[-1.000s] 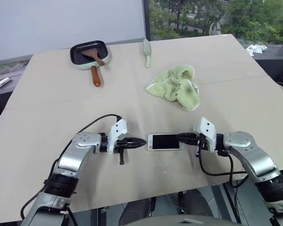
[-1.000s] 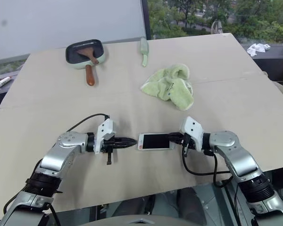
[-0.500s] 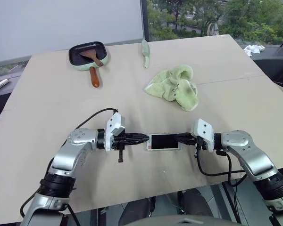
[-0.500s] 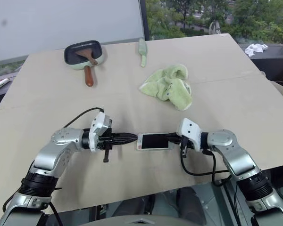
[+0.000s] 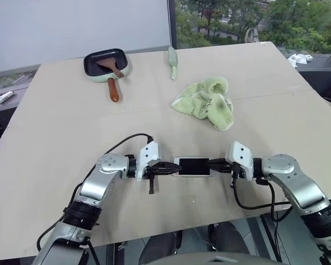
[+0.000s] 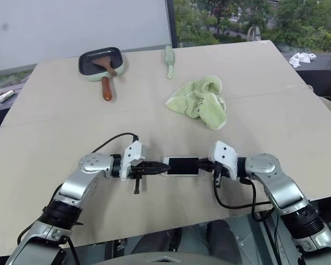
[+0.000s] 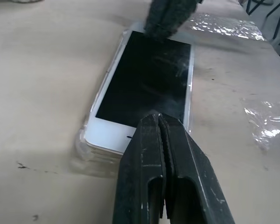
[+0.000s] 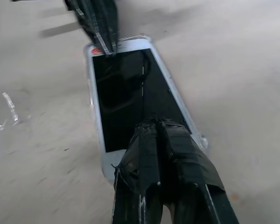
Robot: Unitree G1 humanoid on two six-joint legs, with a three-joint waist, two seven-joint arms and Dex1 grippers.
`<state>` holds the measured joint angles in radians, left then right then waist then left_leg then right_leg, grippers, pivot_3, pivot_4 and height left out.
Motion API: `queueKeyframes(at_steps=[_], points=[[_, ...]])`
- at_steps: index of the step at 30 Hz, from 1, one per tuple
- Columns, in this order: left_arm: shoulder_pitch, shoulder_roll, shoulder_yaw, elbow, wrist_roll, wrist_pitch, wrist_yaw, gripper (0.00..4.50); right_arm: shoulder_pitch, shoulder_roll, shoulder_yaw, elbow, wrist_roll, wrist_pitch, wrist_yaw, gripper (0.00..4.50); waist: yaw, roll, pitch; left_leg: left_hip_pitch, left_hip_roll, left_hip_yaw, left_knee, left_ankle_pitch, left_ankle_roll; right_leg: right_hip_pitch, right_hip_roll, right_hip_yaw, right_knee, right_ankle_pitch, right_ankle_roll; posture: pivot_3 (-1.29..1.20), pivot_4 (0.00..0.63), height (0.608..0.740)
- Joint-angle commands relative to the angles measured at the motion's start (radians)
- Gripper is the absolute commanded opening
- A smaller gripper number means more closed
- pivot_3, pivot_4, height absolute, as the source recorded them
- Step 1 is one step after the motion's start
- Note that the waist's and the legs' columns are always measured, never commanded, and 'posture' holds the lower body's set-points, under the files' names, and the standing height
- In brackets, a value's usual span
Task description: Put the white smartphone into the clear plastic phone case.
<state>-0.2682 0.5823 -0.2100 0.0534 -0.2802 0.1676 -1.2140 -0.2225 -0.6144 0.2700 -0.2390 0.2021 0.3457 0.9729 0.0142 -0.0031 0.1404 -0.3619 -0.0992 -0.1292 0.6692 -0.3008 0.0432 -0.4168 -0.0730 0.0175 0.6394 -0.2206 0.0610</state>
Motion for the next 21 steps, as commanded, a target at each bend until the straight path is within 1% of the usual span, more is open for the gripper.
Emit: queueKeyframes(at_steps=[1,9,13,16,18,21], points=[[0.016,0.007,-0.018,0.036,0.033,0.006,0.008,0.06,0.027,-0.024,0.015,0.025,-0.016,0.015,0.014,0.00,0.000,0.000,0.000,0.000,0.000,0.000,0.000,0.000,0.000,0.000,0.000,0.000,0.000,0.000,0.000,0.00,0.150,0.740],[0.039,0.017,-0.017,0.016,0.034,0.010,0.010,0.06,0.010,0.007,0.023,0.114,-0.030,-0.036,0.004,0.00,-0.001,0.000,-0.002,0.003,0.000,0.000,0.000,0.000,0.000,0.003,0.000,0.000,0.000,0.000,0.000,0.00,0.150,0.740],[0.055,0.026,-0.015,0.003,0.034,0.012,0.012,0.06,-0.006,0.056,-0.040,0.076,0.059,0.001,-0.011,0.00,-0.004,0.000,-0.003,0.005,0.000,0.000,0.000,0.000,0.000,0.004,0.000,0.000,0.000,0.000,0.000,0.00,0.150,0.740],[0.061,0.032,-0.013,-0.003,0.035,0.015,0.013,0.06,0.014,-0.016,-0.089,0.021,0.084,0.018,0.031,0.00,-0.002,0.001,-0.002,0.004,0.000,0.000,0.000,0.000,0.000,0.003,0.000,0.001,0.000,0.000,0.000,0.00,0.150,0.740],[0.063,0.034,-0.013,-0.005,0.034,0.017,0.012,0.06,0.021,-0.042,-0.134,-0.019,0.139,0.058,0.045,0.00,0.001,0.001,-0.002,0.003,0.000,0.000,0.000,0.000,0.000,0.003,0.000,0.000,0.000,0.000,0.000,0.00,0.150,0.740],[0.065,0.036,-0.014,-0.006,0.034,0.018,0.011,0.06,0.023,-0.082,-0.162,-0.027,0.151,0.077,0.050,0.00,-0.001,0.001,-0.002,0.002,0.000,-0.001,0.000,0.000,0.000,0.003,0.000,0.000,-0.002,0.000,0.000,0.00,0.150,0.740]])
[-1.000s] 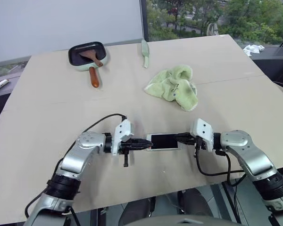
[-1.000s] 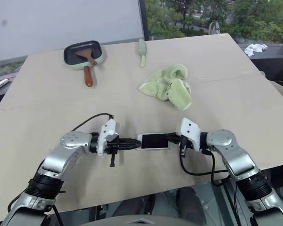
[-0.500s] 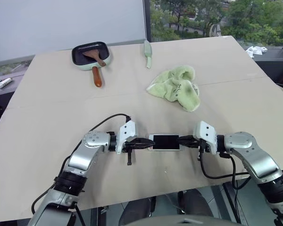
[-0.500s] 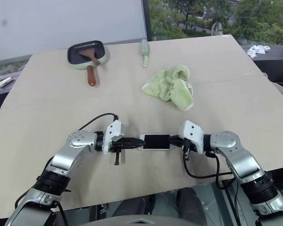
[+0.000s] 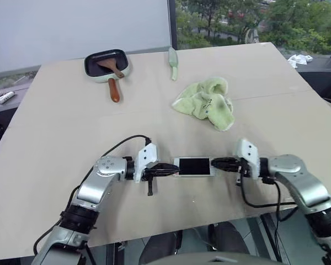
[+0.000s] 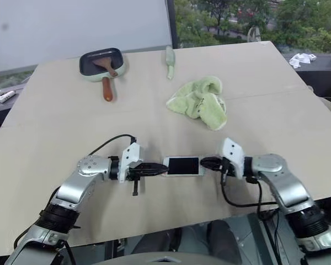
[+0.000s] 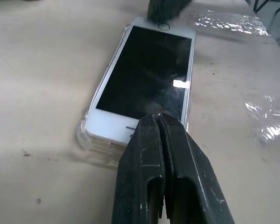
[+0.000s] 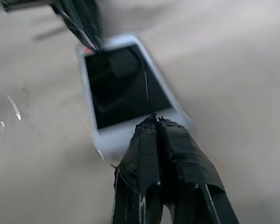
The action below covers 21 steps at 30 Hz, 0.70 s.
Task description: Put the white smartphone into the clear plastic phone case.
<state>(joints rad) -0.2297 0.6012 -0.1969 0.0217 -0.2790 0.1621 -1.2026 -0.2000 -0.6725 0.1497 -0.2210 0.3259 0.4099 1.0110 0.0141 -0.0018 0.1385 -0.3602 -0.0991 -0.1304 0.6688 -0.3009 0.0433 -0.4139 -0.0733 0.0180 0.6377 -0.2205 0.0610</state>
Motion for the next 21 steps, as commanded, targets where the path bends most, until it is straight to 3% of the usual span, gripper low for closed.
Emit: queueKeyframes(at_steps=[1,4,21], points=[[0.026,0.017,-0.027,0.026,0.032,0.023,-0.001,0.06,0.005,-0.037,-0.039,-0.037,0.016,0.007,0.016,0.00,-0.002,0.000,0.000,0.000,0.000,0.000,0.000,0.000,0.000,0.000,0.000,0.000,0.000,0.000,0.000,0.00,0.150,0.740],[0.025,0.018,-0.028,0.029,0.033,0.023,-0.002,0.06,0.011,-0.063,-0.021,-0.023,-0.006,-0.011,0.028,0.00,-0.001,0.000,0.000,0.000,0.000,0.000,0.000,0.000,0.000,0.000,0.000,0.000,0.000,0.000,0.000,0.00,0.150,0.740],[0.020,0.016,-0.026,0.039,0.039,0.014,0.005,0.06,-0.069,0.027,0.122,-0.020,-0.065,0.011,0.021,0.00,-0.004,0.000,0.000,0.000,0.000,0.000,0.000,0.000,0.000,0.000,0.000,0.000,0.000,0.000,0.000,0.00,0.150,0.740]])
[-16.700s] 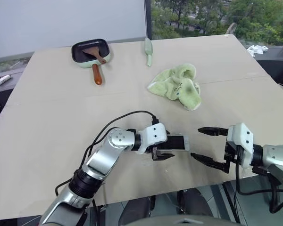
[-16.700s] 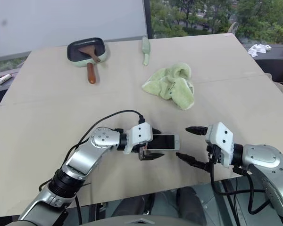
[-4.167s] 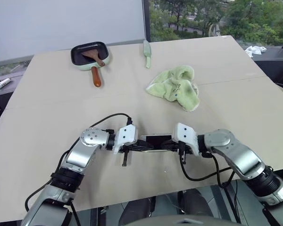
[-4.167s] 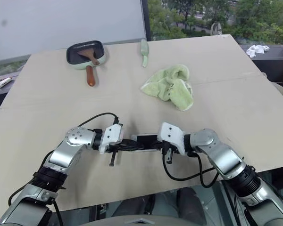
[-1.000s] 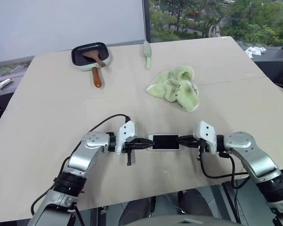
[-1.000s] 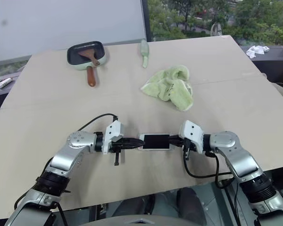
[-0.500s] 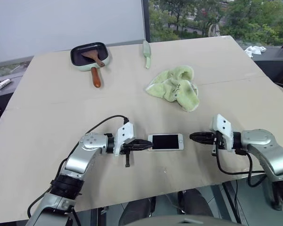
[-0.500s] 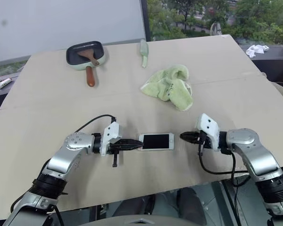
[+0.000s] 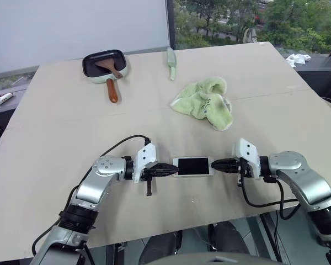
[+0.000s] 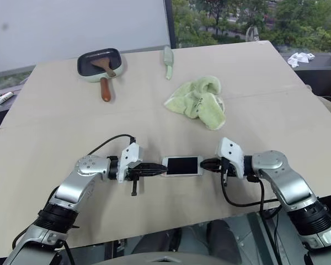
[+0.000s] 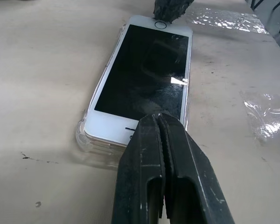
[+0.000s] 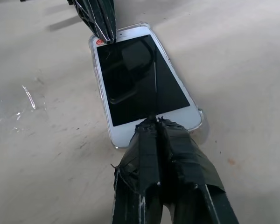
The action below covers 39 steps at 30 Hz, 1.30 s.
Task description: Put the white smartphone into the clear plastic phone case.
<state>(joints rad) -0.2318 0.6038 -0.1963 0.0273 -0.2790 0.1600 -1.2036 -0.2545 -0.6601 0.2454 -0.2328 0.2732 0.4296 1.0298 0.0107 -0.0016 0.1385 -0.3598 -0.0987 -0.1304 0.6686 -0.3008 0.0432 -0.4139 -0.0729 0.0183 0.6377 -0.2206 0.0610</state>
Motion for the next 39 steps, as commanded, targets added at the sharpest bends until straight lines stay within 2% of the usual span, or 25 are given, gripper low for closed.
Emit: queueKeyframes(at_steps=[1,11,14,21,39], points=[[0.022,0.012,-0.027,0.033,0.039,0.016,0.007,0.06,-0.019,0.019,0.030,-0.004,-0.016,-0.007,0.001,0.00,-0.001,0.000,0.000,0.000,0.000,0.000,0.000,0.000,0.000,0.000,0.000,0.000,0.000,0.000,0.000,0.00,0.150,0.740],[0.020,-0.003,-0.009,0.009,0.010,0.020,0.014,0.06,-0.049,0.062,0.073,0.067,-0.058,-0.030,0.001,0.00,0.001,0.000,0.000,0.000,0.000,0.000,0.000,0.000,0.000,0.000,0.000,0.000,0.000,0.000,0.000,0.00,0.150,0.740],[0.024,0.003,-0.007,0.010,0.011,0.020,0.015,0.06,-0.048,0.072,0.047,0.067,-0.034,-0.033,0.003,0.00,0.001,0.000,0.000,0.000,0.000,0.000,0.000,0.000,0.000,0.000,0.000,0.000,0.000,0.000,0.000,0.00,0.150,0.740],[0.016,0.004,-0.011,0.024,0.012,0.013,0.010,0.06,-0.008,-0.001,-0.016,0.021,0.000,-0.016,0.015,0.00,0.003,0.000,0.000,-0.001,0.000,-0.001,0.000,0.000,0.000,0.000,0.000,0.000,-0.001,0.000,0.000,0.00,0.150,0.740],[0.024,0.020,-0.008,0.013,0.014,0.018,0.006,0.06,-0.026,0.054,0.106,0.196,-0.121,-0.074,-0.013,0.00,-0.002,-0.001,-0.002,0.001,0.000,0.000,0.000,0.000,0.000,0.000,0.000,0.000,0.000,0.000,0.000,0.00,0.150,0.740]])
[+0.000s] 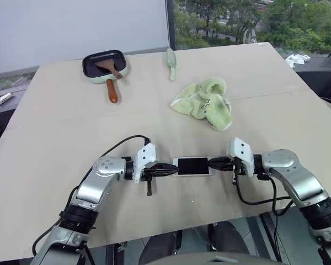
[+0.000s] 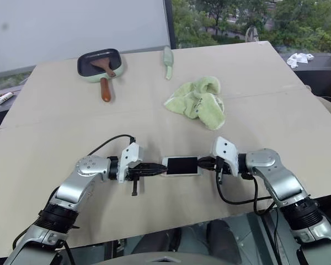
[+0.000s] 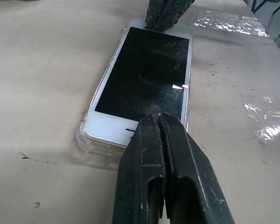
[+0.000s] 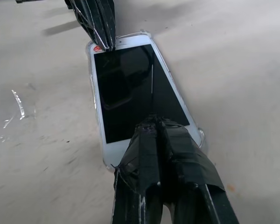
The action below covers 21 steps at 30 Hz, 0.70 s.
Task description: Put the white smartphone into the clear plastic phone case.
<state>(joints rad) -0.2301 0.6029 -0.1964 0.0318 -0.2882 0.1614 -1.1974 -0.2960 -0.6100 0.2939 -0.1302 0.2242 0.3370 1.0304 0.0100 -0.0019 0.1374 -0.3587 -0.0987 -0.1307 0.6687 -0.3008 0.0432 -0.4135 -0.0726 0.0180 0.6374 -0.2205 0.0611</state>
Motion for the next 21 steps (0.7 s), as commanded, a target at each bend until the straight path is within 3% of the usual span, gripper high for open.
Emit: queueKeyframes(at_steps=[1,21], points=[[0.025,0.024,-0.007,0.005,0.022,0.018,0.000,0.06,0.012,0.008,0.065,0.110,-0.079,0.021,-0.015,0.00,-0.002,-0.001,-0.002,0.000,0.000,0.000,0.000,0.000,0.000,0.000,0.000,0.000,0.000,0.000,0.000,0.00,0.150,0.740],[0.040,0.051,0.005,-0.015,0.013,0.026,0.009,0.06,-0.065,-0.022,0.230,0.157,-0.188,0.242,0.024,0.00,-0.012,-0.005,-0.024,0.014,0.000,0.000,-0.002,-0.003,0.005,0.013,0.000,-0.002,0.000,-0.001,0.000,0.00,0.150,0.740]])
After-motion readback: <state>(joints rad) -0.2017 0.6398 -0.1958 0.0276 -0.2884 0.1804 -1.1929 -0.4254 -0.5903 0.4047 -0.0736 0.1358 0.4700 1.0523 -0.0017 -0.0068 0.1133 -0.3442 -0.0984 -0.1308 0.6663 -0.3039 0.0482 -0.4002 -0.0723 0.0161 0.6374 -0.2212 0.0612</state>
